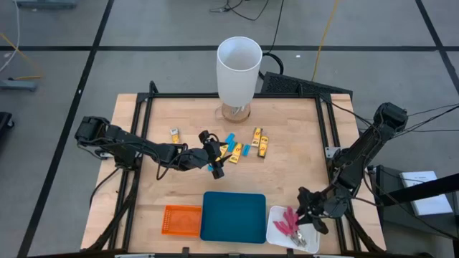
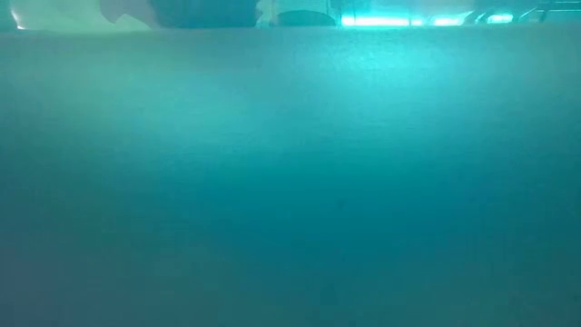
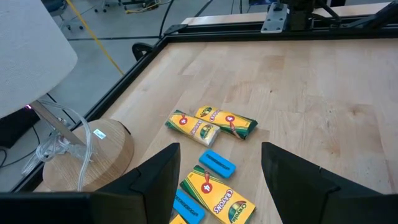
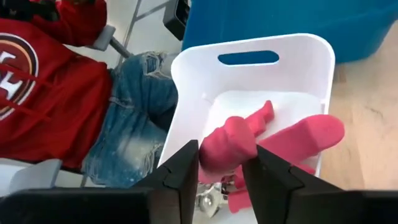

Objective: Pick & Place School Supplies
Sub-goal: Put the pink hole puncher into the white bin, then put the yellow crayon box into the blue bin

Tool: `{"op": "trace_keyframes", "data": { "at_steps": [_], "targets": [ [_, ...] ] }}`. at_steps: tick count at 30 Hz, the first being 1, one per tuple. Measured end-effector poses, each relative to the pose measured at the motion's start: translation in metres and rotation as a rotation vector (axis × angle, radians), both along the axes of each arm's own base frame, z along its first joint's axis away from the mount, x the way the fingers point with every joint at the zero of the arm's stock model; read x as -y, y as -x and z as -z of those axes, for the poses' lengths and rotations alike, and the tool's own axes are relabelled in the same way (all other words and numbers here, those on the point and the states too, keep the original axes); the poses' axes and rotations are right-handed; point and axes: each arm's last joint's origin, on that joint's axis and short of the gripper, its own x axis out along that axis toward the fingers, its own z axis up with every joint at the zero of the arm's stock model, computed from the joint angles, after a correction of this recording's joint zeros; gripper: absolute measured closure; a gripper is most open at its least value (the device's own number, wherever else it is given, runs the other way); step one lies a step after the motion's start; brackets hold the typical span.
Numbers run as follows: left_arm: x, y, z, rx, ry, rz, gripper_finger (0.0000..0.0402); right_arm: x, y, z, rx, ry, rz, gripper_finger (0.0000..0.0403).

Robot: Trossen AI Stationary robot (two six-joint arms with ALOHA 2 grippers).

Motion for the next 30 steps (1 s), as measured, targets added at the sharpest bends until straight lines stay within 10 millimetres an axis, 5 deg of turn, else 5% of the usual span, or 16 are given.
{"op": "trace_keyframes", "data": {
  "at_steps": [24, 30],
  "targets": [
    [0.0, 0.0, 0.0, 0.0, -0.001, 0.0, 0.0172, 0.004, -0.017, -0.015, 0.319, 0.139, 0.009, 0.0273],
    [0.001, 0.0, 0.0, 0.003, -0.002, 0.003, 0.0172, 0.013, -0.029, -0.024, 0.476, 0.266, 0.125, 0.0277]
  ]
}}
